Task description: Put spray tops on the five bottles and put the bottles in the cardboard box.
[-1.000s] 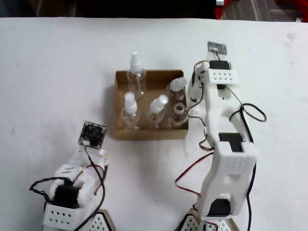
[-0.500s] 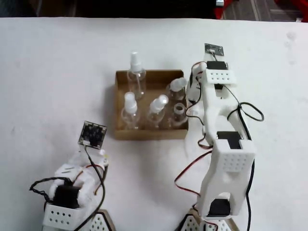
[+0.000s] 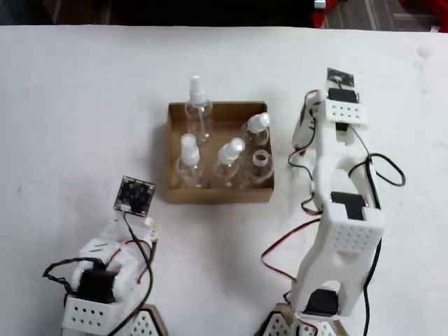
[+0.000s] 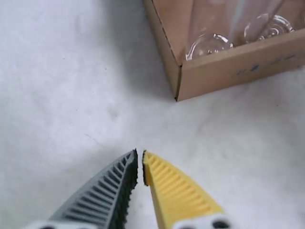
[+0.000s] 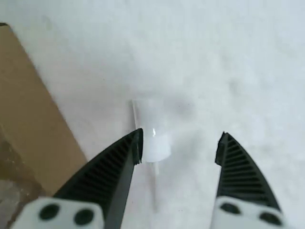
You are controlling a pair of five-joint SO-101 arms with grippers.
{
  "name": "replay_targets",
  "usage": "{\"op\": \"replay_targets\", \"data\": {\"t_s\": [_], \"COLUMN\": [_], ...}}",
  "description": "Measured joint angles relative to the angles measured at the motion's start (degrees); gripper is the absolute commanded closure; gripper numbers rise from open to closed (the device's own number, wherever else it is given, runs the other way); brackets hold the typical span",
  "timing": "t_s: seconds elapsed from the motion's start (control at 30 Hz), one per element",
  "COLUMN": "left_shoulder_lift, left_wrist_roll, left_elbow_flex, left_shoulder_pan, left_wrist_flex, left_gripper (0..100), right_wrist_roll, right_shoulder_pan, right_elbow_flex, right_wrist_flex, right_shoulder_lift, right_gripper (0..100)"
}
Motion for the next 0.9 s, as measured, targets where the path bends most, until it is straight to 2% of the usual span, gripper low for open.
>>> {"op": "replay_targets", "data": {"t_s": [0.2,0.63,0.83,0.9], "left_shoulder_lift": [0.00,0.00,0.00,0.00], "left_wrist_roll": [0.00,0.00,0.00,0.00], "left_elbow_flex": [0.00,0.00,0.00,0.00], "left_shoulder_pan": [0.00,0.00,0.00,0.00], "left_wrist_flex": [0.00,0.00,0.00,0.00], "left_gripper": [98,98,98,98], "right_wrist_roll": [-5.36,-4.22,-3.25,-3.16], "right_shoulder_pan": [-2.20,-1.76,0.18,1.05], "right_elbow_flex": [0.00,-3.08,-7.03,-8.70], "right_wrist_flex": [-2.55,-5.54,-5.19,-4.22], "right_shoulder_lift": [-0.88,7.30,10.37,10.55], "right_gripper": [77.2,77.9,99.1,96.4]}}
